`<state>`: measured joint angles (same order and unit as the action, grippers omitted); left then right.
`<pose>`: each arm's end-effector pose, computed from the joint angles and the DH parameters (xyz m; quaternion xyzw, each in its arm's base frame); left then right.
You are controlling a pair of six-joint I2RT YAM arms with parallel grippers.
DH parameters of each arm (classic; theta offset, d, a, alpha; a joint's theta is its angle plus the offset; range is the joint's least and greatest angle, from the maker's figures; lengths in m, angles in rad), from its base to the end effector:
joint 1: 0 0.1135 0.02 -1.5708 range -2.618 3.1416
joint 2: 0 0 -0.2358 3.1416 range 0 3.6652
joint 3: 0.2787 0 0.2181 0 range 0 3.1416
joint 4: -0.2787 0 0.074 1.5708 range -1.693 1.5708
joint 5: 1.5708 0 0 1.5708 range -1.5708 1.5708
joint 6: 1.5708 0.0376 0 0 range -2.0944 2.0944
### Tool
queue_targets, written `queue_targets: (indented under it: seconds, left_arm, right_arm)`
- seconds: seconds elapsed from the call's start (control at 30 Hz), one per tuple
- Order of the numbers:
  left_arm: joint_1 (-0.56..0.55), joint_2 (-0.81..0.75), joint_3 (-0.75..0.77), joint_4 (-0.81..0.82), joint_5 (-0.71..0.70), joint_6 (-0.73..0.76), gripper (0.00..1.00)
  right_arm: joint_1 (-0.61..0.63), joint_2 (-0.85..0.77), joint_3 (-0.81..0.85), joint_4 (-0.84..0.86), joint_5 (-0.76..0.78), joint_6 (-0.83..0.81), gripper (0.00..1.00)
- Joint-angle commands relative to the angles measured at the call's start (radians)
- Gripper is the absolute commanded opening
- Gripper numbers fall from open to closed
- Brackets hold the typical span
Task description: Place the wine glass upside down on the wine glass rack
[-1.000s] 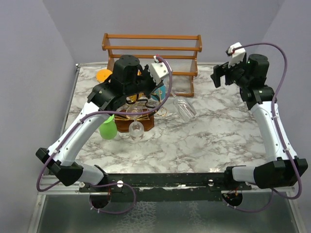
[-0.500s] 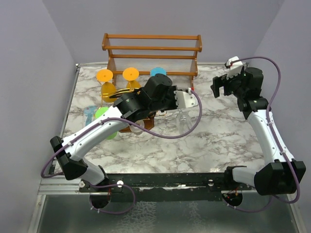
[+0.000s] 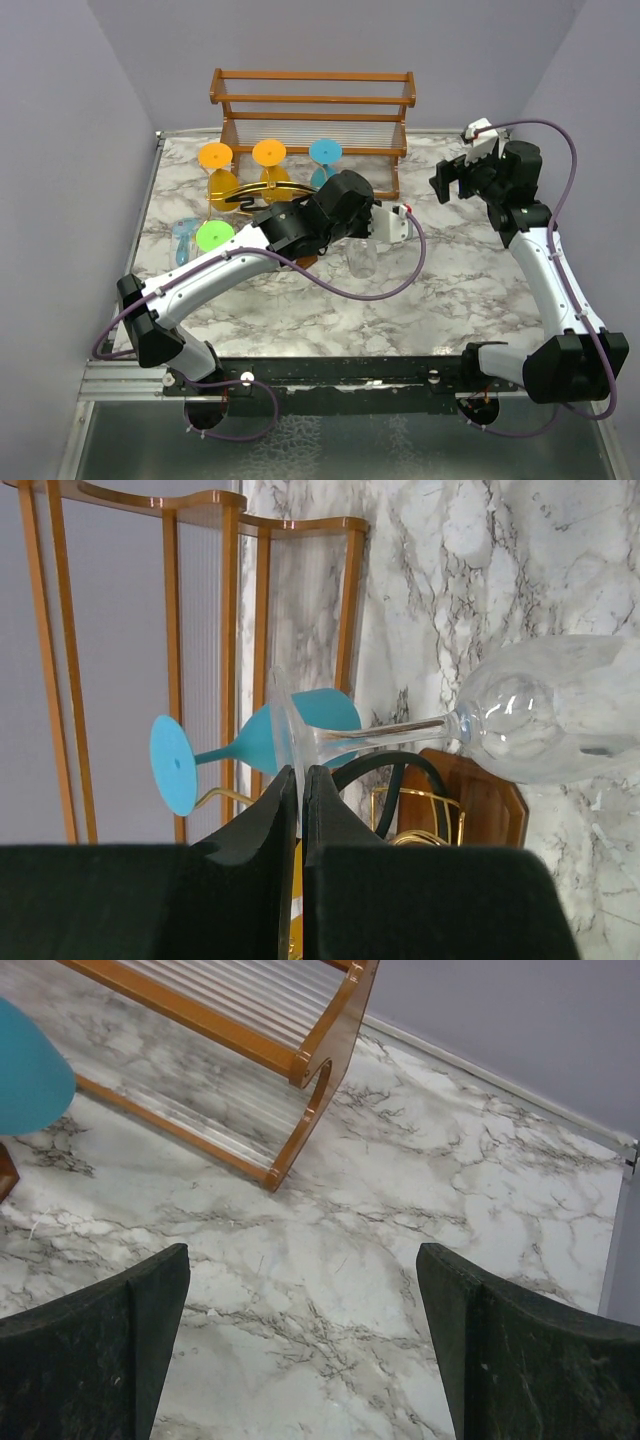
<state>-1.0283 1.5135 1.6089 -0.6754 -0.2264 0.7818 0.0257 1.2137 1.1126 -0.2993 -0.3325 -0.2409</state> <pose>0.1632 -0.2543 0.3680 0.6543 0.5821 0.0406 0.4810 0.2527 0.0188 0.3303 -0.1999 0.8027 0.0786 0.5564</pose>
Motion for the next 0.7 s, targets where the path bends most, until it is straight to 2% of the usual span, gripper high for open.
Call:
queue_targets:
  seconds: [0.0, 0.33, 0.67]
  left_arm:
    - [-0.016, -0.026, -0.002, 0.005, -0.091, 0.056, 0.0]
    - [-0.021, -0.049, 0.0, -0.064, -0.156, 0.115, 0.0]
    - [-0.021, -0.102, -0.007, -0.138, -0.13, 0.132, 0.0]
  right_arm:
    - [-0.004, 0.009, -0.005, 0.034, -0.04, 0.0, 0.95]
    - [-0.004, 0.008, 0.001, 0.027, -0.049, -0.006, 0.95]
    - [-0.004, 0.01, 0.01, 0.015, -0.049, -0.011, 0.95]
